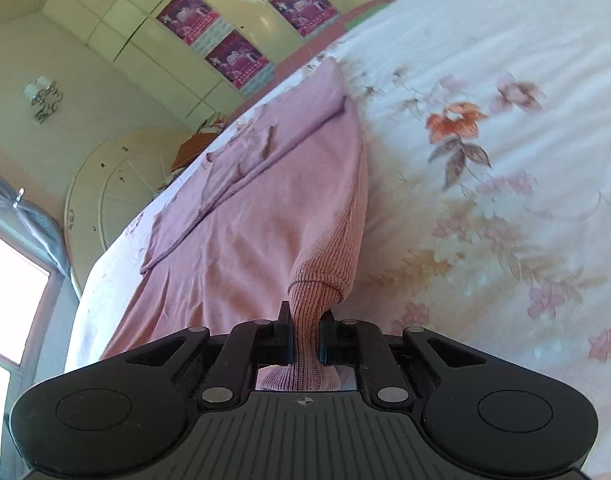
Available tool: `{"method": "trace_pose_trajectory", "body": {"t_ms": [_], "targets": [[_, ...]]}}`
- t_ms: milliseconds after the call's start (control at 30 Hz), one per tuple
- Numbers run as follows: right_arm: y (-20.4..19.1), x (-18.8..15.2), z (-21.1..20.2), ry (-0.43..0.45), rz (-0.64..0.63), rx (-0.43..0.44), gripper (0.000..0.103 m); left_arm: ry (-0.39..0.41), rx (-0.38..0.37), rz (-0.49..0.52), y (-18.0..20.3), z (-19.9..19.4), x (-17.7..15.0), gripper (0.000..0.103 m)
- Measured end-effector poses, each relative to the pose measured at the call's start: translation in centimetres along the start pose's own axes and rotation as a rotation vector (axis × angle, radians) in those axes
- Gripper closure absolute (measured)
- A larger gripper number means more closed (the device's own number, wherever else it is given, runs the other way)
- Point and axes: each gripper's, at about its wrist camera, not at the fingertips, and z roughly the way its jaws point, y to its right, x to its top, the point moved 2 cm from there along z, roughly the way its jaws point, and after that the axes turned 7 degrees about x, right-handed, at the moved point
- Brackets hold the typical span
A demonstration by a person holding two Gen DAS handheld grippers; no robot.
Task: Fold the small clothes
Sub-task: 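Grasp the sweatshirt hem with the left gripper while the right gripper grasps the hem, then lift the hem with both grippers and fold it toward the collar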
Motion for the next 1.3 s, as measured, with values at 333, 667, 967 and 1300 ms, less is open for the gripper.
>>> {"method": "trace_pose_trajectory", "body": {"t_ms": [333,667,967,1300], "targets": [[-8.7,8.5,-2.4,0.141,-0.156,0.087,0.093,0.114,-0.088,-0.050,5.1,-1.0,6.4,0.098],[-7.3,10.5,0.3,0.151,-0.061,0.091,0.093,0.062,0.002,-0.075,4.3,2.8,7.9,0.098],[-4.6,16.8,7.2,0.150,0.031,0.080,0.093,0.051,0.030,-0.105,4.0,13.1,15.1,0.098],[2.0,28.8,24.4,0.096,0.123,0.043,0.093,-0.025,0.196,0.004,3.3,31.3,23.7,0.098]]}}
